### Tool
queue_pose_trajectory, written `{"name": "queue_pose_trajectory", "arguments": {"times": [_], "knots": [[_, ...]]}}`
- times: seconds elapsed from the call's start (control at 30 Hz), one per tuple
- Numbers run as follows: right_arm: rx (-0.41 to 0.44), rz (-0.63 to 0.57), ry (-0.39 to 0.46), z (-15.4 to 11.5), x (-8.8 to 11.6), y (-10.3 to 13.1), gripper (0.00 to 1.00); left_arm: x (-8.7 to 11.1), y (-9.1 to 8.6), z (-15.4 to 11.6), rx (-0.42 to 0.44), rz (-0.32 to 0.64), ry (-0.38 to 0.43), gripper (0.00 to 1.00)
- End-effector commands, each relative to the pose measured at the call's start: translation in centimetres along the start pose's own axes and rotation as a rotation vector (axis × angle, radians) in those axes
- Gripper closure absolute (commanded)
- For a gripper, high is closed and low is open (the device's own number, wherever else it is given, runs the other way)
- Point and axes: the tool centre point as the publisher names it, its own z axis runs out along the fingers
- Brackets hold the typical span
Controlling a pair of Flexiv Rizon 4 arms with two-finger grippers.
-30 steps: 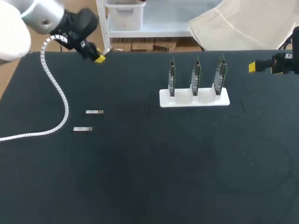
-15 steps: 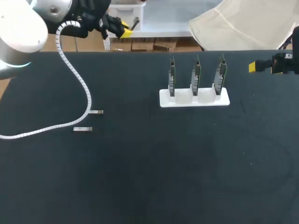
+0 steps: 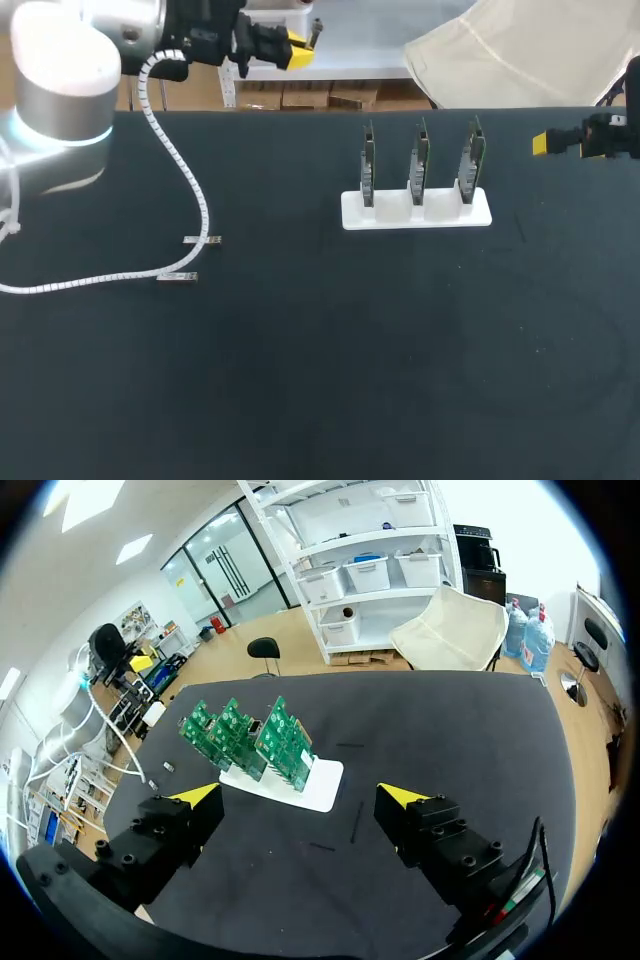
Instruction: Pick up the optical module with the left hand, and insert it into the network port with the right hand.
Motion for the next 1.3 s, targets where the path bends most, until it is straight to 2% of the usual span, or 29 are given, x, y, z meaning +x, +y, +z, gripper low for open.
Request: {"name": "queue_pose_trajectory", "arguments": {"times": [0.03,0.33,0.37,0.53,0.77,0.93,1.13,1.3], "knots": [[0.0,0.0,0.0,0.0,0.0,0.0,0.0,0.2,0.2,0.0,0.002,0.001,-0.005,1.0],[0.0,0.0,0.0,0.0,0.0,0.0,0.0,0.2,0.2,0.0,0.002,0.001,-0.005,1.0],[0.0,0.0,0.0,0.0,0.0,0.0,0.0,-0.1,-0.1,0.1,0.016,0.007,-0.04,1.0],[0.0,0.0,0.0,0.0,0.0,0.0,0.0,-1.1,-1.7,1.4,0.072,-0.025,-0.114,1.0],[0.0,0.0,0.0,0.0,0.0,0.0,0.0,-1.4,-4.3,2.3,0.143,-0.06,-0.169,1.0],[0.0,0.0,0.0,0.0,0.0,0.0,0.0,-1.8,-5.0,2.2,0.162,-0.055,-0.177,1.0],[0.0,0.0,0.0,0.0,0.0,0.0,0.0,-1.6,-6.1,2.7,0.219,-0.06,-0.15,1.0],[0.0,0.0,0.0,0.0,0.0,0.0,0.0,-1.3,-6.3,3.4,0.203,-0.062,-0.131,1.0]]}}
